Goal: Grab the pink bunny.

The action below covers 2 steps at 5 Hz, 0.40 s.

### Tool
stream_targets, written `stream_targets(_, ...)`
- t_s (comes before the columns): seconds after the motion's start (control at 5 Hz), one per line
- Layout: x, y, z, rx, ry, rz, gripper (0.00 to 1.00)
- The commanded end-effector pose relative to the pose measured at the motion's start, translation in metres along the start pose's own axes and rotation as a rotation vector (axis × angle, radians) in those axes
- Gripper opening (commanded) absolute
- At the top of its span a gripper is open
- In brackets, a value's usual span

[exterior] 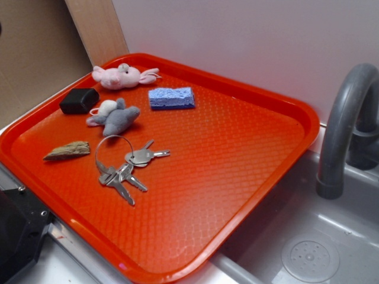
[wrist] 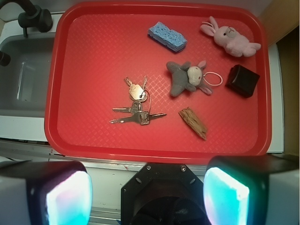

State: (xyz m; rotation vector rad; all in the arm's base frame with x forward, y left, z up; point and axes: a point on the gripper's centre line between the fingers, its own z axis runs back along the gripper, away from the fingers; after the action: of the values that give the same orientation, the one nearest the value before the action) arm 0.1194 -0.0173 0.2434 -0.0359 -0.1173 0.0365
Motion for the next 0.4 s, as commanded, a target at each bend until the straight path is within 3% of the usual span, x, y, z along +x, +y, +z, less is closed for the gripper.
stream_targets(0.0,0.000,0.000,0.000,0.000,0.000,0.000,1.00)
stream_targets(0.2,0.030,0.009,-0.003,0.081,-0.130,0.017,1.00)
